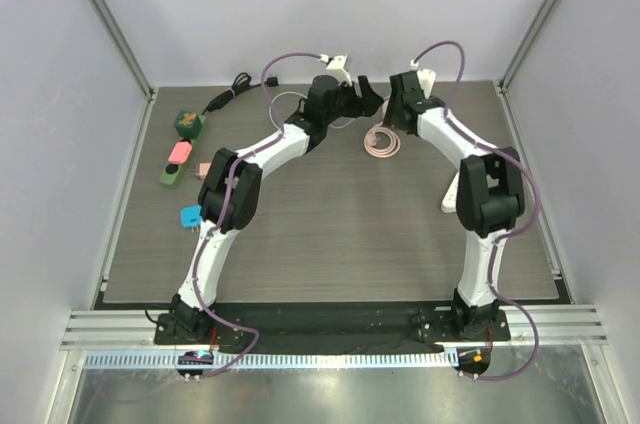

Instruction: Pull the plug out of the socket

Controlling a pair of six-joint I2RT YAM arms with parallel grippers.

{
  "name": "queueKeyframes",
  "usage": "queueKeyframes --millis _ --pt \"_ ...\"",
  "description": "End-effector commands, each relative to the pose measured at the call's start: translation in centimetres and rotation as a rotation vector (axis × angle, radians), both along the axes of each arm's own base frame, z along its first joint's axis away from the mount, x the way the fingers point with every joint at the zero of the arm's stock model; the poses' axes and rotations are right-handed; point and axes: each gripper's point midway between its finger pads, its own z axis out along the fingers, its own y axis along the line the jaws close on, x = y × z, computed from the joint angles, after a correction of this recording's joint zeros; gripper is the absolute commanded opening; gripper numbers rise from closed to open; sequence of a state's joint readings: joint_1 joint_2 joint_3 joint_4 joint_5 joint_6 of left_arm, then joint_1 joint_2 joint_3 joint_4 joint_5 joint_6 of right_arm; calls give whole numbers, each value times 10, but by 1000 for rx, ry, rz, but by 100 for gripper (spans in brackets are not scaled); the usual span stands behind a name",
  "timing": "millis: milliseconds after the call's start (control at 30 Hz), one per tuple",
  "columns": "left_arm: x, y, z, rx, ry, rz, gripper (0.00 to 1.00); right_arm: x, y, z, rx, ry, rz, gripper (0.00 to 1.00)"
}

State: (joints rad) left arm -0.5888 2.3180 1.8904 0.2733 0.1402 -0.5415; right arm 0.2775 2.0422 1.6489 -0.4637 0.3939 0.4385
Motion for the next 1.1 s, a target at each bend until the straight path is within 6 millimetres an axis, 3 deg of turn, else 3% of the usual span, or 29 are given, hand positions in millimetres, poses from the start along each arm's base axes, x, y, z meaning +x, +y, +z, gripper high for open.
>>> queueKeyframes --millis 0,67,133,167,233,267,333,467,500,533,600,667,700,933,1067 --pt "-6 -28 20 -62 -33 -60 75 13 -34 92 -81 -263 -97 70" --pt "-3 -34 5 -83 16 -36 73 15 -45 104 -77 -314 -124 74" --pt "2 -39 5 -114 37 -5 67 25 -58 104 -41 -332 -139 74" --pt "6 -40 -10 -118 63 7 65 30 -62 104 -28 -336 -143 74" --pt "11 -42 -13 -166 109 32 57 42 -73 103 5 -343 -145 71" --pt "11 -44 -15 -183 126 38 55 49 -75 90 9 -323 -139 70" --pt "13 -48 -26 -220 163 48 52 62 -78 82 31 -316 -105 68" --pt "21 -59 -40 -305 226 53 45 80 -67 60 27 -279 3 73" --pt "23 -64 -32 -334 222 37 44 82 -63 56 33 -273 33 74" --pt "24 -67 -47 -342 244 38 43 84 -61 52 23 -269 55 75" --pt "28 -71 -45 -405 261 40 43 87 -57 46 25 -260 85 77" --pt "30 -74 -58 -445 301 54 43 87 -58 41 11 -253 96 80" --pt "31 -75 -53 -474 293 52 43 87 -57 39 8 -253 105 81" --pt "41 -71 -65 -491 322 125 45 99 -62 28 -37 -252 117 85" --pt "40 -73 -66 -517 340 123 44 112 -54 16 -20 -246 162 82"
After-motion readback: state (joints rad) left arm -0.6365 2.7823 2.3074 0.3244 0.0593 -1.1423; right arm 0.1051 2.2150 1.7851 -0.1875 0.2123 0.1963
